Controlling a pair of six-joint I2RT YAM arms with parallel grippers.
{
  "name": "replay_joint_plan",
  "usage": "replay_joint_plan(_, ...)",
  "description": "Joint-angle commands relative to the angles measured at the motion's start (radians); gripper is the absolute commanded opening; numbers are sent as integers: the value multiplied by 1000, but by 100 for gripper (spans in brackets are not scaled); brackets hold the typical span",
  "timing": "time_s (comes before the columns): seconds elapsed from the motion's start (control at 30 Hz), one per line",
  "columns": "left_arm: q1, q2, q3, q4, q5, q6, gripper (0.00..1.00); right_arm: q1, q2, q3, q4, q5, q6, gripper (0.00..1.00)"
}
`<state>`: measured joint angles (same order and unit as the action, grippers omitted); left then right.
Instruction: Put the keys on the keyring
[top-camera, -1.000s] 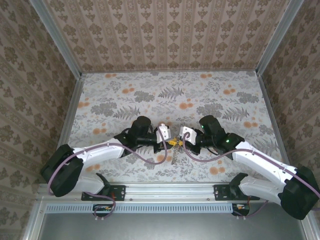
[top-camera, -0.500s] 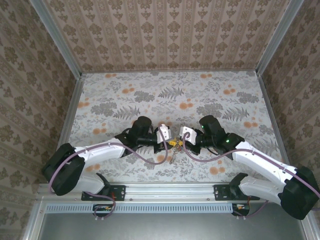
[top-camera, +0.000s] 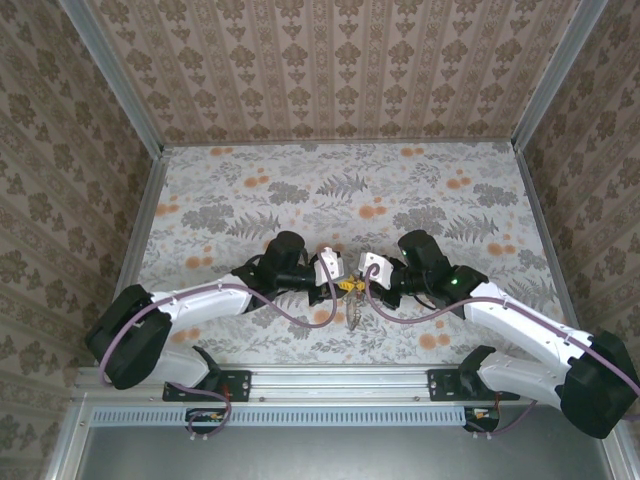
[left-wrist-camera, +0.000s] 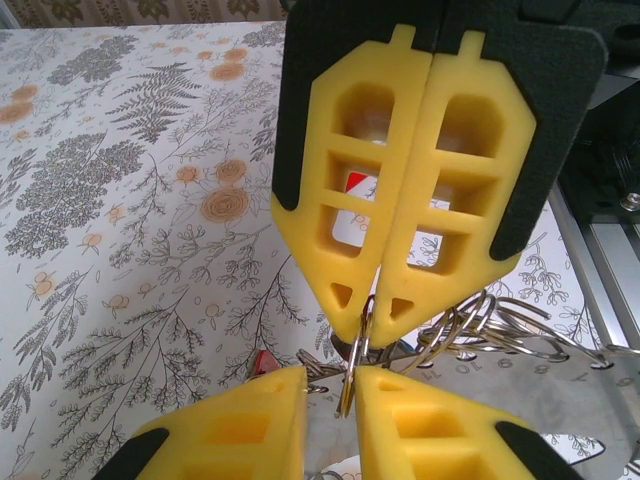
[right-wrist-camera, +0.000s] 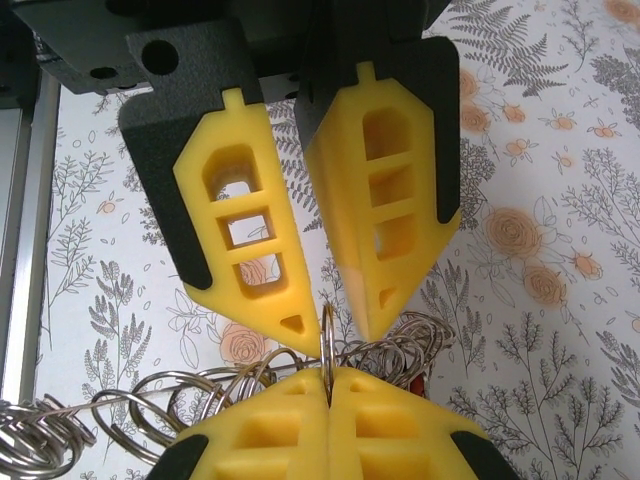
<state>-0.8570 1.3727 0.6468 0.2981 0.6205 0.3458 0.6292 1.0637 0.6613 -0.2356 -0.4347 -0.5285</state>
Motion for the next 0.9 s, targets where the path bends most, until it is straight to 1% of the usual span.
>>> replay_joint_plan(0.0, -4, -22, 8, 10, 11, 22, 15, 7, 5, 26, 34, -35, -12, 0)
replay_joint_plan(0.17, -5, -8, 20, 8, 16, 20, 11, 7, 9, 27, 37, -35, -12, 0)
replay_joint_plan(0.3, -5, -5, 22, 8, 16, 17, 6, 7, 9, 23, 35, -35, -12, 0)
replay_joint_plan(0.33, -5, -4, 23, 8, 16, 18, 2, 7, 8, 23, 35, -33, -12, 0)
replay_joint_plan(0.37, -4, -6, 21, 13, 16, 16, 0, 7, 6, 20, 36, -35, -8, 0)
replay_joint_plan(0.43, -3, -6, 9, 38, 16, 0, 0, 7, 0, 10, 49, -34, 0, 0)
replay_joint_plan(0.47, -1, -4, -1, 60, 42, -13, 0, 7, -5, 1, 60, -33, 7, 2)
replay_joint_plan(0.53, 8, -5, -27, 120, 62, -50, 0, 6, -12, -22, 91, -29, 23, 7)
replay_joint_plan(0.7, 21, -3, -85, 284, 107, -142, 0, -6, -19, -85, 189, -48, 71, 12)
replay_joint_plan(0.87, 24, 3, -103, 333, 143, -159, 0, -21, -15, -109, 249, -70, 103, 13)
